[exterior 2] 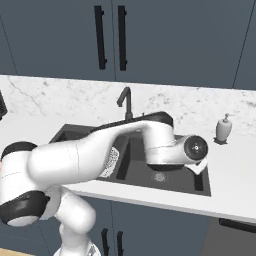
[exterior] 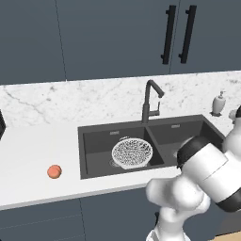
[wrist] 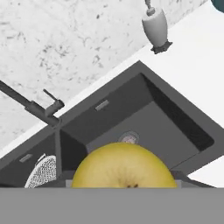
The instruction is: Put the colander in the sink, put the peach, kiwi in the colander, and turn on the sink faucet and pour water over the colander.
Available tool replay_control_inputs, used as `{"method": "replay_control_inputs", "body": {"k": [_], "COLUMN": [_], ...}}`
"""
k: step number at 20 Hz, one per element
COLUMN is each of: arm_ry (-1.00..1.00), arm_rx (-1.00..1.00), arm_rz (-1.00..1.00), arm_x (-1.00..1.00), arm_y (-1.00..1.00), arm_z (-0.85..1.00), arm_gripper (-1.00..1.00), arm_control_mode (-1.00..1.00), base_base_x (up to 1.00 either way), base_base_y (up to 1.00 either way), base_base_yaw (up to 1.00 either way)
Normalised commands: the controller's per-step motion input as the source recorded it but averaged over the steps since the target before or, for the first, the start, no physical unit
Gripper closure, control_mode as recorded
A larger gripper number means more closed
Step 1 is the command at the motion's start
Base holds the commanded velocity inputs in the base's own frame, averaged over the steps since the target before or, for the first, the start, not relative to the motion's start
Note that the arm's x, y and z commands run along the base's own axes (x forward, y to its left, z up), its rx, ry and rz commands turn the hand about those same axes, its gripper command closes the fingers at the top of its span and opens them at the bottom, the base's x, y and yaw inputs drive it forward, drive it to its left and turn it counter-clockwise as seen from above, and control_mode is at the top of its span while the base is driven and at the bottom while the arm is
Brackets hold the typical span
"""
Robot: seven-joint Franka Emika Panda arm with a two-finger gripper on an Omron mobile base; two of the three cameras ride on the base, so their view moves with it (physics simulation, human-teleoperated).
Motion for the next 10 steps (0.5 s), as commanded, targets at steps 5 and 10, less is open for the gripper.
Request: {"method": "replay_control_inputs", "body": {"k": [5,10], "arm_ry": [0.01,0.23], "arm_rx": [-0.38,-0.29], "arm_rz": [0.23,0.17], "arm_x": [-0.21,-0.38], "arm_y": [1.0,1.0], "arm_z": [0.76,0.57], "arm_gripper": [1.0,1.0], "arm_control_mode": [-1.0,-1.0], "base_base_x": [0.0,0.0], "base_base_y": [0.0,0.0], "base_base_yaw": [0.0,0.0]}}
